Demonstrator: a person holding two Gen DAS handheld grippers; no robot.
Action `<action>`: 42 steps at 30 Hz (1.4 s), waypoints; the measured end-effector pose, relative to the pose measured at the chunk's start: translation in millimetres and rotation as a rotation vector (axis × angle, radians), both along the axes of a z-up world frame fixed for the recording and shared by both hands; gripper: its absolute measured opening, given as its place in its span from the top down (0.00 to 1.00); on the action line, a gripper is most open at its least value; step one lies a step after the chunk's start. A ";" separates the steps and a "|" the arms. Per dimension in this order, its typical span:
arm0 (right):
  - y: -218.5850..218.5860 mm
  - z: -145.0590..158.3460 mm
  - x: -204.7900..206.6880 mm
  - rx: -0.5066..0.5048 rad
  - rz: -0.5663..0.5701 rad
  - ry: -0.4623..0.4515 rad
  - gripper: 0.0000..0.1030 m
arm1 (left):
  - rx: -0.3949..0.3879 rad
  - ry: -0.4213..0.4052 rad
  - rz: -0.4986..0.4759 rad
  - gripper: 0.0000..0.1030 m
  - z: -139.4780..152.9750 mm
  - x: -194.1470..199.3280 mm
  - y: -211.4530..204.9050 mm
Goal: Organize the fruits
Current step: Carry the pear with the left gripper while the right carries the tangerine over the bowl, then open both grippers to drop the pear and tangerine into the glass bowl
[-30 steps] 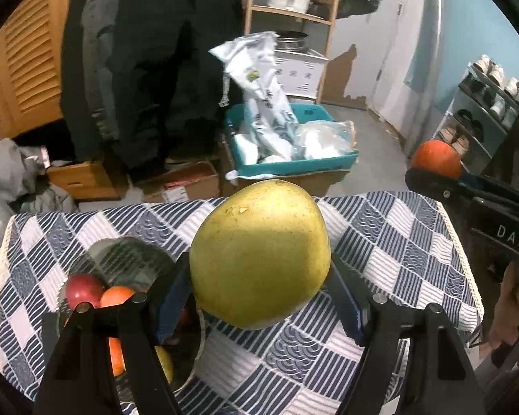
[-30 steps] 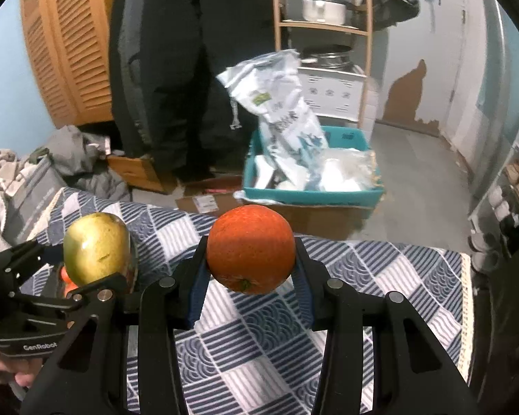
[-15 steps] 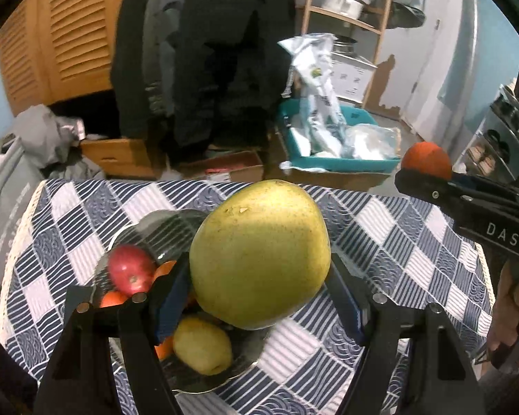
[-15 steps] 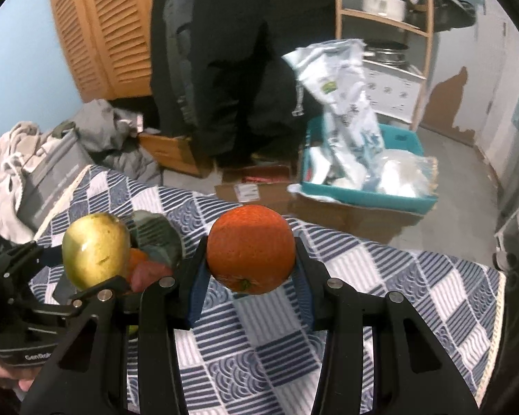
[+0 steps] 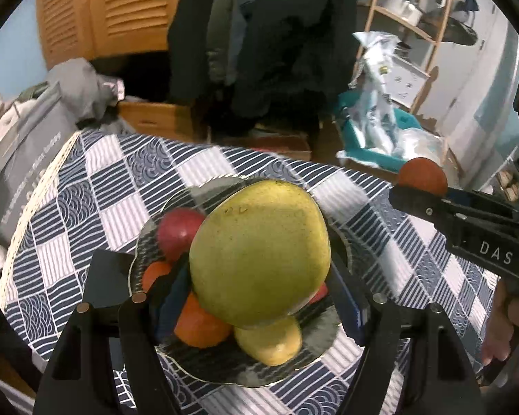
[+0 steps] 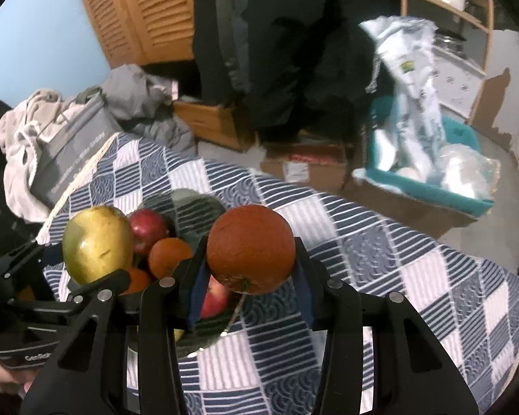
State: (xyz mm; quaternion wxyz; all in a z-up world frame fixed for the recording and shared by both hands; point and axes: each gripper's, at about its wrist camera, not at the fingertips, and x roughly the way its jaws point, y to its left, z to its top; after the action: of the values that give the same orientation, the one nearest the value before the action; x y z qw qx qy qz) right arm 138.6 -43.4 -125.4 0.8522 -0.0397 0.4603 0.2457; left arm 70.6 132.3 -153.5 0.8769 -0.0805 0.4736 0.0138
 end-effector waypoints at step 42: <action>74.5 -58.6 9.5 0.003 0.139 0.169 0.45 | -0.015 0.108 0.081 0.17 -49.8 0.8 34.3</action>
State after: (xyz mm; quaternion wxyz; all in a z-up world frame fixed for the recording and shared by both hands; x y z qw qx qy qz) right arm 148.1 31.1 -184.0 0.7913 -0.0492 0.5262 0.3074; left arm 71.4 166.6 -203.3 0.8482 -0.1051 0.5168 0.0500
